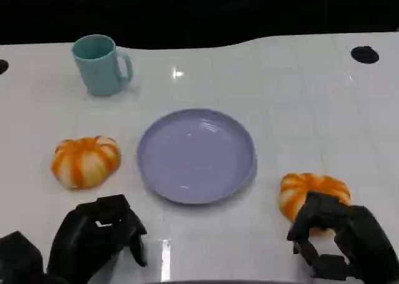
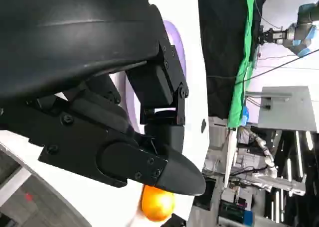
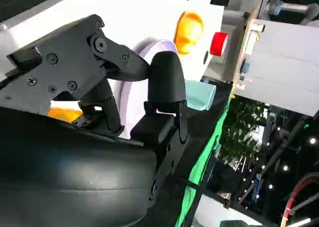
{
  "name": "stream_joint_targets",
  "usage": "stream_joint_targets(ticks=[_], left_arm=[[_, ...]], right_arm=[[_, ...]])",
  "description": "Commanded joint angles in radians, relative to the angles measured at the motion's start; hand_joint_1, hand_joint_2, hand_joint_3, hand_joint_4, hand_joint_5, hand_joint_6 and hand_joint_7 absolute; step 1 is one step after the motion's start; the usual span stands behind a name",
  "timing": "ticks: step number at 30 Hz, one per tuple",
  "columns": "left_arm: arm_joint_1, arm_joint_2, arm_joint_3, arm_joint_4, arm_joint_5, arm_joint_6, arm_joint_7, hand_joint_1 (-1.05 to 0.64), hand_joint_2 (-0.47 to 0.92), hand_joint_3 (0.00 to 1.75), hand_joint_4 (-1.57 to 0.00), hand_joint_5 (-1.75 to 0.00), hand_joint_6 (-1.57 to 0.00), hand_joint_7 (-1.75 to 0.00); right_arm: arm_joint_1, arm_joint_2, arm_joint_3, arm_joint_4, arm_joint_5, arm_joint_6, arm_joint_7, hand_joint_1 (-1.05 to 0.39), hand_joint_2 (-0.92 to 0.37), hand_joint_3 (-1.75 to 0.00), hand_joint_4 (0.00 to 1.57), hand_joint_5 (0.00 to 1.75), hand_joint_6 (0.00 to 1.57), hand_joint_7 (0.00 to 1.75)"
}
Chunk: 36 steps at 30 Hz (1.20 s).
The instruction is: Grasp the bread from the table and place it into the plate.
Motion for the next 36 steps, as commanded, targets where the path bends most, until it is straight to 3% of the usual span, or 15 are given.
stream_joint_targets(ticks=[1,29,33,36], left_arm=[[0.007,0.008,0.005,0.002,0.008,-0.015,0.01,-0.94,0.92,0.06,-1.19,-1.43,-1.17,-0.99],[-0.001,0.009,0.007,0.019,0.014,-0.036,0.006,-0.94,0.92,0.07,-1.2,-1.42,-1.17,-0.99],[-0.001,0.007,0.008,0.018,0.011,-0.033,0.007,-0.94,0.92,0.07,-1.2,-1.43,-1.18,-1.0],[-0.003,0.008,0.008,0.022,0.008,-0.033,0.0,-0.95,0.92,0.06,-1.2,-1.43,-1.17,-1.0]], right_arm=[[0.011,-0.013,-0.015,-0.014,0.009,0.001,-0.001,-0.26,-0.55,-0.96,0.72,1.65,0.75,1.38],[0.015,-0.01,-0.012,-0.03,0.031,0.01,0.016,-0.24,-0.54,-0.97,0.71,1.63,0.74,1.36],[0.017,-0.009,-0.013,-0.065,0.066,0.031,0.038,-0.26,-0.64,-0.74,0.64,1.49,0.65,1.04],[0.013,-0.018,-0.016,-0.082,0.073,0.026,0.053,-0.27,-0.71,-0.59,0.54,1.25,0.54,0.83]])
